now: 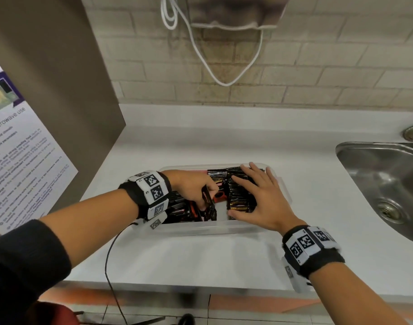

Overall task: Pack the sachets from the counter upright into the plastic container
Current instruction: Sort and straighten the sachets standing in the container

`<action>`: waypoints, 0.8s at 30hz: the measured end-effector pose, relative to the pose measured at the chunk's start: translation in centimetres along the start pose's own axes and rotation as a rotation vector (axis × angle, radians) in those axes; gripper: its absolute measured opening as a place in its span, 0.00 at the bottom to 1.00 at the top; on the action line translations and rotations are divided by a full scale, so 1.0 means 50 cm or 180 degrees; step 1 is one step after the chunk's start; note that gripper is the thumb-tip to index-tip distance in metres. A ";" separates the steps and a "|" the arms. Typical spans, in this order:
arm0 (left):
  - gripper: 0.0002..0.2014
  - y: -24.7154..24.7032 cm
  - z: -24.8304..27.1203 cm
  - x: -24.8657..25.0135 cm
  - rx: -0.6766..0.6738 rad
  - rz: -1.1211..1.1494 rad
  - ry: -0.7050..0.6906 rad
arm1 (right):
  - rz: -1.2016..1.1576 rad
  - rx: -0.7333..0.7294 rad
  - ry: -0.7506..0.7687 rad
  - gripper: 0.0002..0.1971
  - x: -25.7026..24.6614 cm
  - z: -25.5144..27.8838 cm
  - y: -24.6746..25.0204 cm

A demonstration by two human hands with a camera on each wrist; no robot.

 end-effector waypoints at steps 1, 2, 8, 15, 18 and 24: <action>0.11 0.001 0.001 0.000 0.0021 0.0062 -0.0027 | 0.0026 0.0139 0.0106 0.41 -0.016 -0.001 0.014; 0.11 0.004 0.001 0.000 0.0054 0.0124 -0.0056 | 0.0066 0.0220 0.0206 0.37 -0.034 -0.005 0.024; 0.14 0.019 0.001 -0.012 0.0257 0.0318 -0.0178 | -0.0479 -0.0569 0.0178 0.18 -0.100 -0.042 -0.021; 0.14 0.019 0.009 -0.023 0.0369 0.0173 -0.0189 | -0.0956 -0.0560 -0.0442 0.03 -0.069 -0.030 -0.008; 0.15 0.020 0.010 -0.027 0.0426 0.0067 -0.0222 | -0.1190 -0.0429 -0.0686 0.06 -0.046 -0.024 0.017; 0.09 0.013 0.016 -0.026 0.0372 -0.0219 -0.0304 | -0.2026 -0.0007 -0.1046 0.09 -0.024 -0.021 0.070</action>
Point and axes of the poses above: each hand's wrist, its own z-axis away from the middle knuckle, its own y-axis out of the back of the hand, x = y × z, the point moved 9 cm from there along -z, towards the middle knuckle, and after that the axes turned 8 degrees about z, right-handed, at the moved point
